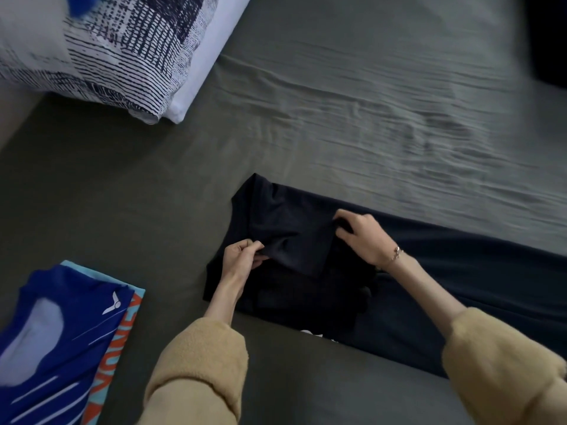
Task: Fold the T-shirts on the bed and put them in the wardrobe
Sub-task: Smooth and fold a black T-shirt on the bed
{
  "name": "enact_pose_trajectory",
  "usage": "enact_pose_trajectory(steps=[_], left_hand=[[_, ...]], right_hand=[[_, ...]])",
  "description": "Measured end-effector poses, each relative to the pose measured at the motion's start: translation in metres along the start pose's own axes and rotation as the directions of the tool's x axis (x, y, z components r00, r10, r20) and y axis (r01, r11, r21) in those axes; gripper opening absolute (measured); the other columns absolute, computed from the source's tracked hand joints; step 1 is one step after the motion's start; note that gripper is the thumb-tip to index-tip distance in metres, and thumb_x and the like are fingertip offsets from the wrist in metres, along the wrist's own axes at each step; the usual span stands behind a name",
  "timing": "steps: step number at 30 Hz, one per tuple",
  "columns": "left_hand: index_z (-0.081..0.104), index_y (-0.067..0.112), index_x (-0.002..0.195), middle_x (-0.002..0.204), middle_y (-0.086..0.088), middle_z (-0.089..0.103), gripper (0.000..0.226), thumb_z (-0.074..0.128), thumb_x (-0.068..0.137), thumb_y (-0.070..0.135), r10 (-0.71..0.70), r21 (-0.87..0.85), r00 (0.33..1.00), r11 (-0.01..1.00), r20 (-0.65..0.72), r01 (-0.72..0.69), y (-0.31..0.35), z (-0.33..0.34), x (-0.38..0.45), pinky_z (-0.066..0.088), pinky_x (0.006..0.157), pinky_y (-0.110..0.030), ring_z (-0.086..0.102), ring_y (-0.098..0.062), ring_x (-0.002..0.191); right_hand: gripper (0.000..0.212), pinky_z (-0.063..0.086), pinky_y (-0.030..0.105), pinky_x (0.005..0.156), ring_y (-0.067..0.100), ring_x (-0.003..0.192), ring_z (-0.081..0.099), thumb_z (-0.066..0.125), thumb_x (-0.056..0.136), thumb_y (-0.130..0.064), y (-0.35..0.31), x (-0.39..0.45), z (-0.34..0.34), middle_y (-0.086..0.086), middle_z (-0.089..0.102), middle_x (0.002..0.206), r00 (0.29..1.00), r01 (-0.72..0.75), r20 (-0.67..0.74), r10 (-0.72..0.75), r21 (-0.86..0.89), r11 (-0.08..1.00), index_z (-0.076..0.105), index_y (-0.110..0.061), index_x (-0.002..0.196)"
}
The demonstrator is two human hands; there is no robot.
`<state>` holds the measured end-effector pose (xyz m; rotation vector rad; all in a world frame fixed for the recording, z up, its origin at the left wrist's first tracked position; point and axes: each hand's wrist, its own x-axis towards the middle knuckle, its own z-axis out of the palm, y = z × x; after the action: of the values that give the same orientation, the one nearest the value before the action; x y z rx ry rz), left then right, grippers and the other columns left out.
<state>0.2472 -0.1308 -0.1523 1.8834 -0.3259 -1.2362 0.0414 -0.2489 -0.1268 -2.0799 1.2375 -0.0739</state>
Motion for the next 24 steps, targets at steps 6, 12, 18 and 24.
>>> enact_pose_trajectory(steps=[6, 12, 18, 24], left_hand=[[0.042, 0.018, 0.059, 0.065, 0.004, 0.058, 0.036, 0.054, 0.091, 0.009, -0.008, -0.010, 1.000, 1.000, 0.010, 0.008, -0.002, 0.001, 0.003, 0.043, 0.068, -0.020, 0.069, -0.004, 0.061], [0.043, 0.018, 0.061, 0.066, 0.002, 0.058, 0.034, 0.055, 0.091, 0.010, -0.010, -0.028, 1.000, 1.000, 0.005, 0.010, -0.002, 0.002, 0.005, 0.043, 0.066, -0.020, 0.068, -0.005, 0.057], [0.046, 0.016, 0.061, 0.067, -0.001, 0.061, 0.031, 0.055, 0.091, 0.012, -0.020, -0.042, 1.000, 0.999, -0.004, 0.019, -0.003, 0.001, 0.007, 0.044, 0.066, -0.022, 0.068, -0.007, 0.056], [0.051, 0.014, 0.066, 0.073, 0.000, 0.066, 0.028, 0.050, 0.094, 0.013, -0.007, -0.041, 1.000, 0.999, 0.023, 0.008, -0.003, -0.001, 0.005, 0.044, 0.065, -0.021, 0.069, -0.006, 0.060]], right_hand=[[0.051, 0.045, 0.036, 0.078, 0.035, 0.097, 0.060, 0.049, 0.086, -0.059, 0.001, 0.012, -0.005, 0.015, 0.065, 0.098, 0.902, -0.431, -0.033, 0.431, -0.104, 0.896, 0.064, -0.011, 0.091], [0.053, 0.028, 0.044, 0.094, 0.026, 0.103, 0.055, 0.059, 0.062, -0.045, -0.001, 0.002, 0.014, 0.001, 0.055, 0.110, 0.910, 0.158, -0.261, -0.321, -0.497, 0.853, 0.054, -0.019, 0.108], [0.022, 0.027, 0.033, 0.092, 0.015, 0.092, 0.049, 0.057, 0.074, -0.030, -0.011, 0.007, 0.033, -0.003, 0.060, 0.103, 0.761, 0.575, -0.055, -0.646, -0.402, 0.712, 0.062, -0.024, 0.095], [0.031, 0.039, 0.034, 0.074, 0.021, 0.089, 0.049, 0.047, 0.087, -0.040, -0.038, 0.042, 0.029, 0.003, 0.056, 0.096, 0.847, 0.176, -0.417, -0.329, -0.364, 0.915, 0.060, -0.015, 0.102]])
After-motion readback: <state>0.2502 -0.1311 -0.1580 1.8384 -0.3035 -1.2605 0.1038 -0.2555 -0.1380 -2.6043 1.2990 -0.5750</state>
